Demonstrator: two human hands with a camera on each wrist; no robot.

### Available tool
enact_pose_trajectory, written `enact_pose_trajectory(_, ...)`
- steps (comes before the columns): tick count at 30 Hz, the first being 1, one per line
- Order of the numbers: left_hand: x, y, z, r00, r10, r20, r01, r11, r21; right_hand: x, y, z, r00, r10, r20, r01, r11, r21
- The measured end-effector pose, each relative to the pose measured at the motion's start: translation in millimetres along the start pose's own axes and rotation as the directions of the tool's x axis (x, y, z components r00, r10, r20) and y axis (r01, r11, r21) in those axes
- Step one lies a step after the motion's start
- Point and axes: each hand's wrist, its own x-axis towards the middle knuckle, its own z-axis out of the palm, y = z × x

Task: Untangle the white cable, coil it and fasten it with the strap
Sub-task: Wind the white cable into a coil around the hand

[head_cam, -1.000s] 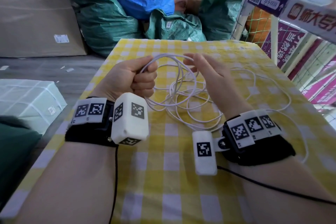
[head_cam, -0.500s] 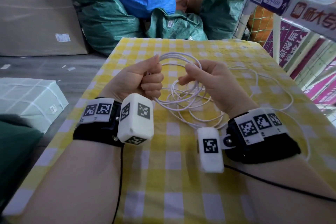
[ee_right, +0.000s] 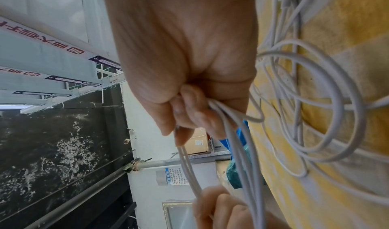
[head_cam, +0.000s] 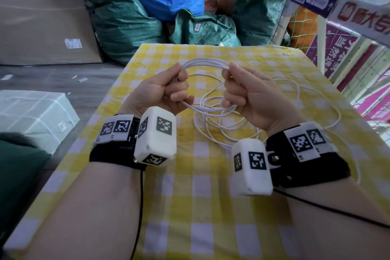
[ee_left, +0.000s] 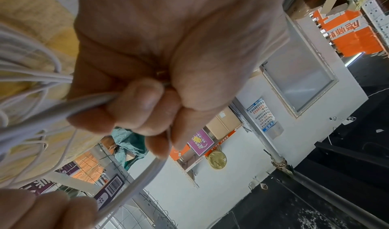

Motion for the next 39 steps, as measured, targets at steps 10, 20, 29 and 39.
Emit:
enact_pose_trajectory(10,1,-1,-1,1.0,-0.016,-0.004,0.016,1.0,0.003,5,3,-2,0.992,0.046,-0.12,-0.057,0.995,-0.085)
enact_pose_trajectory(20,-2,-4,5,0.997,-0.076,0.007,0.075,0.991,0.115,7,0,1,0.972,0.07,-0.226,-0.129,0.958,-0.255)
enact_pose_trajectory(29,-3,-6,8,0.994,-0.103,0.025,0.093,0.958,0.27,7,3,-6,0.975,0.02,-0.22,-0.078,0.963,-0.256)
enact_pose_trajectory(39,1,-11,9,0.988,-0.157,0.004,0.141,0.901,0.411,10,8,-2,0.982,-0.013,-0.19,-0.06,0.925,-0.376)
